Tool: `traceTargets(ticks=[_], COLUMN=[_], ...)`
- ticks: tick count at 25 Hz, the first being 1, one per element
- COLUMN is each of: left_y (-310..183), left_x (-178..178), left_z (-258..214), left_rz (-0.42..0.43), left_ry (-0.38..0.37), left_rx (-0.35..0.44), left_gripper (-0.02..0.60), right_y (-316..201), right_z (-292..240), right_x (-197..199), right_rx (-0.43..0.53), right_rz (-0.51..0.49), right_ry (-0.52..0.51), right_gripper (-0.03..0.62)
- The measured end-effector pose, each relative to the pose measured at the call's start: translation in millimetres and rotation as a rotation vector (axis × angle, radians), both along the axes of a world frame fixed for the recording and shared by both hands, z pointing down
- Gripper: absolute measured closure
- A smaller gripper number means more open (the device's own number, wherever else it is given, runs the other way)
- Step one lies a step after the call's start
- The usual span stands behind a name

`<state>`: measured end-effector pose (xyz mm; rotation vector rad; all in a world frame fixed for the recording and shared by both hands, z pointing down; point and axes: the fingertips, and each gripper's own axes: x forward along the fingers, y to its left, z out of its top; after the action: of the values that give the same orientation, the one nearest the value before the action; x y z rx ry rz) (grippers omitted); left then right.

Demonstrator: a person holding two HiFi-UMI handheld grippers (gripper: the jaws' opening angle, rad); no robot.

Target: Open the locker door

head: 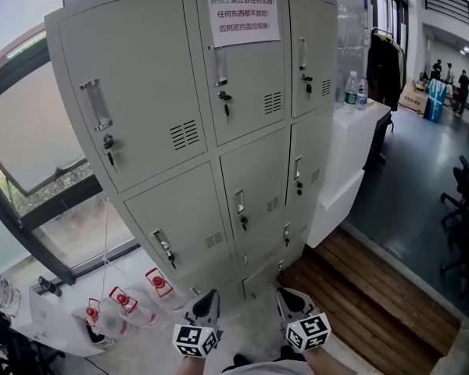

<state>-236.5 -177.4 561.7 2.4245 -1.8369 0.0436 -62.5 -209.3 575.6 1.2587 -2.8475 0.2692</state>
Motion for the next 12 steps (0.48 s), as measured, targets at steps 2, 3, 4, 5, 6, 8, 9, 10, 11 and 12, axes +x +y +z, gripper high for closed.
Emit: traceTargets(ticks=[2, 3, 4, 5, 6, 8, 9, 10, 11, 12], left_y=[-10, -14, -17, -19, -22, -27, -30, -32, -33, -34], left_x=[-2, -3, -2, -1, 0, -1, -2, -3, -3, -2], left_z=[-1, -3, -6, -8, -10, -12, -12, -12, -12, -12], left_rz=[-0.016, -0.026, -0.036, -0.045, -0.053, -0.074, -0.084, -0.093, -0.099, -0.104], left_ry=[-0.009, -0.013, -0.013, -0.013, -0.014, -0.017, -0.017, -0.015, -0.012, -0.011], left_rx=[-0.003, -0.003, 0.0, 0.005, 0.009, 0.01, 0.008, 0.007, 0.007, 0.007], left_gripper=[0.58, 0.579, 0.578, 0.58, 0.578, 0.579, 0.579, 0.578, 0.579, 0.579], right_y=[-17, -24, -31, -37, -45, -61, -70, -78, -86, -94], right_z=[-3, -5, -8, -12, -15, -20, -24, -29, -36, -44], right_x=[-6, -8, -10, -12, -14, -22, -27, -32, -35, -37], right_rx=[-0.001, 0.0, 0.003, 0.006, 0.008, -0.004, -0.011, -0.012, -0.006, 0.004], right_rz=[-0.02, -0.034, -0.05, -0.071, -0.094, -0.146, -0.169, -0.186, -0.197, -0.203], right_ry=[-0.002, -0.001, 0.003, 0.008, 0.014, 0.024, 0.025, 0.026, 0.028, 0.032], right_gripper=[0.58, 0.58, 0.58, 0.58, 0.58, 0.58, 0.58, 0.58, 0.579, 0.579])
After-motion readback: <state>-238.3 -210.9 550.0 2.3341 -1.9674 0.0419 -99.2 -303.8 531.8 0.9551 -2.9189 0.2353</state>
